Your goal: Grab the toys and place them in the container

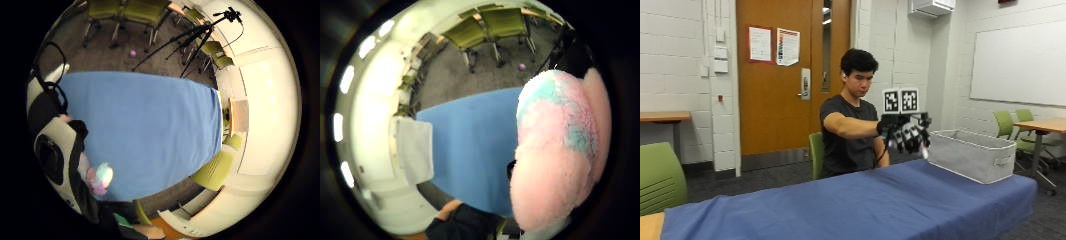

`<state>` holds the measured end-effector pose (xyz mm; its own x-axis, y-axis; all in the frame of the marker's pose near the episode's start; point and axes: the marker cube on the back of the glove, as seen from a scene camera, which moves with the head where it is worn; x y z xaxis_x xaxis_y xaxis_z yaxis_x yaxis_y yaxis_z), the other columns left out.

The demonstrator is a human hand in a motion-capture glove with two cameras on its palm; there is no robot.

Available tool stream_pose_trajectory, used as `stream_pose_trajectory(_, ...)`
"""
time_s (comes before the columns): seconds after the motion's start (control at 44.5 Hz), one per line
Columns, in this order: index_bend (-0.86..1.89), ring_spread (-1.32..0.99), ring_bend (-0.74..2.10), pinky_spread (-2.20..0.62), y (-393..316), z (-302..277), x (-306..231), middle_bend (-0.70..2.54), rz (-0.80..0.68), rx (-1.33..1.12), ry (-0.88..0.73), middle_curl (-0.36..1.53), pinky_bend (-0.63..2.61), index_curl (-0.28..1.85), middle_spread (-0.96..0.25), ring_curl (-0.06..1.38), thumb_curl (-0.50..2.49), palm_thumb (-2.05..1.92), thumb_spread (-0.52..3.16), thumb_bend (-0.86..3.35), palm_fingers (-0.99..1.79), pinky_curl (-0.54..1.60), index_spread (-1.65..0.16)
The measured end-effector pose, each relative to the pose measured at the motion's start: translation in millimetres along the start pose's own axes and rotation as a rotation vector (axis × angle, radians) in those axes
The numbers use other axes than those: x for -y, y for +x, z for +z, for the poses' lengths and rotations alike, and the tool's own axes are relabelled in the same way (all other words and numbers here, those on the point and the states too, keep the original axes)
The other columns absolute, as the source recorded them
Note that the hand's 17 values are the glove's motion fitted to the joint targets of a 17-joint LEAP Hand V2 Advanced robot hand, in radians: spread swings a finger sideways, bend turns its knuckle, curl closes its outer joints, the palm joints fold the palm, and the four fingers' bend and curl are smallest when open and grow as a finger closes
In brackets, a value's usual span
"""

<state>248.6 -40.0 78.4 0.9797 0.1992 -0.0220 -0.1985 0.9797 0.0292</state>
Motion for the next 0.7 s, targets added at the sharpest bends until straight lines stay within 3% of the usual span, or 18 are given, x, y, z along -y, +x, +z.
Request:
stream_pose_trajectory(0.18, 0.17, -0.45, 1.06, -0.46, -101.0, -116.7, -9.6, 0.72, -0.157, 0.037, 0.172, 0.59, 0.9, 0.28, -0.41, 0.52, 0.69, 0.65, 0.78, 0.22, 1.1, 0.37, -0.43)
stream_pose_trajectory(0.315, 0.17, -0.45, 1.06, -0.46, -201.3, -164.4, -31.4, 0.72, -0.296, 0.024, 0.245, 0.61, 0.9, 0.29, -0.41, 0.52, 0.74, 0.65, 0.74, 0.21, 1.09, 0.38, -0.43)
stream_pose_trajectory(0.405, 0.17, -0.45, 1.07, -0.46, -280.8, -185.4, -60.2, 0.71, -0.534, 0.179, 0.235, 0.62, 0.9, 0.29, -0.42, 0.52, 0.78, 0.65, 0.72, 0.2, 1.09, 0.38, -0.43)
stream_pose_trajectory(0.472, 0.17, -0.45, 1.07, -0.46, -344.0, -191.5, -82.9, 0.71, -0.679, 0.275, 0.205, 0.63, 0.9, 0.3, -0.42, 0.52, 0.8, 0.64, 0.71, 0.2, 1.09, 0.38, -0.43)
stream_pose_trajectory(0.562, 0.17, -0.45, 1.06, -0.46, -405.9, -180.1, -86.8, 0.7, -0.617, 0.208, 0.19, 0.64, 0.9, 0.3, -0.43, 0.53, 0.83, 0.65, 0.7, 0.19, 1.08, 0.38, -0.43)
stream_pose_trajectory(0.629, 0.16, -0.45, 1.07, -0.46, -419.8, -160.3, -73.4, 0.7, -0.611, 0.116, 0.195, 0.65, 0.9, 0.31, -0.43, 0.53, 0.85, 0.64, 0.69, 0.19, 1.09, 0.39, -0.43)
stream_pose_trajectory(0.697, 0.16, -0.45, 1.07, -0.46, -402.4, -137.3, -49.9, 0.69, -0.766, 0.086, 0.192, 0.66, 0.9, 0.31, -0.43, 0.53, 0.87, 0.64, 0.68, 0.19, 1.08, 0.39, -0.43)
